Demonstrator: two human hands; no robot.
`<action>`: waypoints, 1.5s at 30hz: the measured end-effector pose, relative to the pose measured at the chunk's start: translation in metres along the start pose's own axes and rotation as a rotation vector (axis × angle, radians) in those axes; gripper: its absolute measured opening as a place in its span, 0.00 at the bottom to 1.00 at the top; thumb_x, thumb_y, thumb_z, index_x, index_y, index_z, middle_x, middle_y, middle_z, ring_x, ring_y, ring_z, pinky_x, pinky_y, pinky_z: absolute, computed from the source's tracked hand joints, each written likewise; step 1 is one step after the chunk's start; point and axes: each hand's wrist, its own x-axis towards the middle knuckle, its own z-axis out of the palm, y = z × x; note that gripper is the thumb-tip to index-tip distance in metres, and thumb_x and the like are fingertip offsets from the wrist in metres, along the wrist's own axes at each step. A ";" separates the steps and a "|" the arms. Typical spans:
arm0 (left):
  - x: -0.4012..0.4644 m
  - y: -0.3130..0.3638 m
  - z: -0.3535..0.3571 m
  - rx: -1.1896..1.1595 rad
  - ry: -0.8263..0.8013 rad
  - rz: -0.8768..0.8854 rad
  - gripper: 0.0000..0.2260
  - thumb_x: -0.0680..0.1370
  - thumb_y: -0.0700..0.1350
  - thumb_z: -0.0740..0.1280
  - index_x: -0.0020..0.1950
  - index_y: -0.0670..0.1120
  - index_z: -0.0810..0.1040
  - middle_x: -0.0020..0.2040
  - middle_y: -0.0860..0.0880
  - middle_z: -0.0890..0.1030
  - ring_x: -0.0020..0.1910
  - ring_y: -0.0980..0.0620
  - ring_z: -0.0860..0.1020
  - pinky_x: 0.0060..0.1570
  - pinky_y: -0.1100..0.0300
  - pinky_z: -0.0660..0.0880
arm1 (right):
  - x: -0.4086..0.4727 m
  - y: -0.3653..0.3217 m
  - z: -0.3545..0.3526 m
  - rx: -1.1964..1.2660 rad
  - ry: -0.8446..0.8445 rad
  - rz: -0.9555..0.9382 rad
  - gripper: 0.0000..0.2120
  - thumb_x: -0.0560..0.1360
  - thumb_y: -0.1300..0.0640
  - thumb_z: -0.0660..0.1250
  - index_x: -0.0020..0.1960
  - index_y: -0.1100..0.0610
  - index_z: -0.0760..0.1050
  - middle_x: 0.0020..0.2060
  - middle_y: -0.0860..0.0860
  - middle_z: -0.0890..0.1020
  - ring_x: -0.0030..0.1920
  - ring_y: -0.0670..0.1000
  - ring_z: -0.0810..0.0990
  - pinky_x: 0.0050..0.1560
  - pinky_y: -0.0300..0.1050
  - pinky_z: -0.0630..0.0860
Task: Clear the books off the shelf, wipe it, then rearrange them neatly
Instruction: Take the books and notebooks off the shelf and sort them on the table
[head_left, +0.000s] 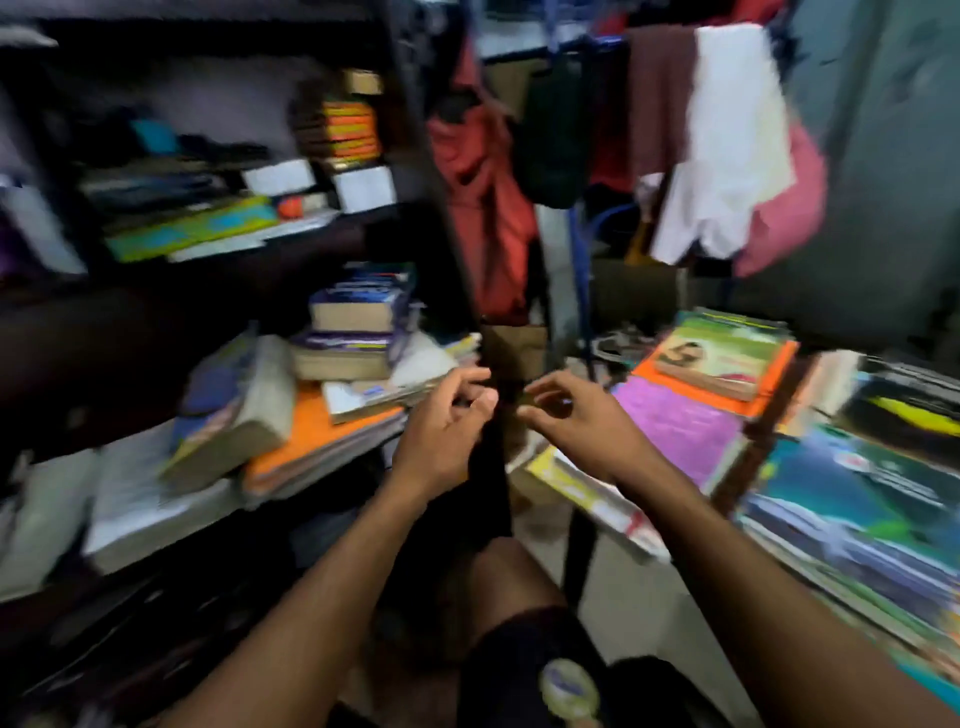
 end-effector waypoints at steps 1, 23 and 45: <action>-0.005 -0.012 -0.027 0.058 0.064 -0.004 0.09 0.80 0.52 0.67 0.59 0.55 0.79 0.49 0.55 0.83 0.48 0.55 0.82 0.49 0.61 0.77 | 0.005 -0.011 0.023 0.005 -0.048 -0.019 0.11 0.74 0.50 0.75 0.54 0.52 0.80 0.44 0.48 0.84 0.46 0.47 0.82 0.52 0.48 0.79; 0.000 -0.077 -0.144 1.056 0.096 -0.135 0.35 0.78 0.71 0.58 0.76 0.49 0.67 0.71 0.47 0.73 0.68 0.43 0.70 0.68 0.45 0.63 | 0.073 -0.058 0.143 -0.177 0.210 0.081 0.24 0.73 0.48 0.74 0.64 0.53 0.68 0.60 0.55 0.71 0.61 0.58 0.74 0.65 0.57 0.72; -0.003 -0.101 -0.133 0.870 0.228 -0.054 0.23 0.81 0.65 0.58 0.76 0.64 0.66 0.69 0.59 0.73 0.67 0.56 0.69 0.64 0.55 0.64 | 0.126 -0.051 0.156 0.517 -0.118 0.405 0.09 0.81 0.60 0.67 0.58 0.64 0.75 0.38 0.58 0.82 0.28 0.51 0.78 0.24 0.42 0.75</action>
